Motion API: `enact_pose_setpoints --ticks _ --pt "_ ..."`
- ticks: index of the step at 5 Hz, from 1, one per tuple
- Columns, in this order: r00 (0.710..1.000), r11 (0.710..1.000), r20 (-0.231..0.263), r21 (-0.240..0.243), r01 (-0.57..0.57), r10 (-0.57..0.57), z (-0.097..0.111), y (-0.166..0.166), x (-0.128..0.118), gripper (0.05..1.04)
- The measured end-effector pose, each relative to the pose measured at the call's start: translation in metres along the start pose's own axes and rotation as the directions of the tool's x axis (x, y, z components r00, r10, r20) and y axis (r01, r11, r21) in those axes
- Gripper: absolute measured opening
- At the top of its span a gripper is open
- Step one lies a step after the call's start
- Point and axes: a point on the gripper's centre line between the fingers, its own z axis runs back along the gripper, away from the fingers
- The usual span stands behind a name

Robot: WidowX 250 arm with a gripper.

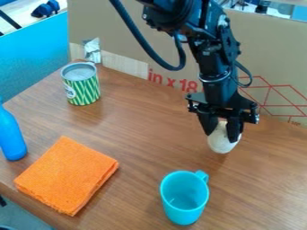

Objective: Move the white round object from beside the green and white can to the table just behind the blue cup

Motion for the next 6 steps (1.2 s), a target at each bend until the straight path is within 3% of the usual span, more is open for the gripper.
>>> enact_pose_setpoints --ticks 1,3,4,5,6 --pt "1.000 1.000 -0.013 -0.006 -0.021 0.021 -0.004 0.003 -0.001 0.578" --pt "0.995 0.999 -0.089 0.005 -0.050 0.050 -0.014 0.014 -0.011 0.628" --pt "0.991 0.997 -0.112 -0.008 -0.078 0.076 -0.013 0.016 -0.009 0.950" --pt "0.993 0.996 -0.096 -0.043 -0.080 0.076 -0.007 0.017 -0.009 1.009" --pt "0.999 0.996 -0.004 -0.071 -0.049 0.048 0.022 0.015 -0.003 1.005"
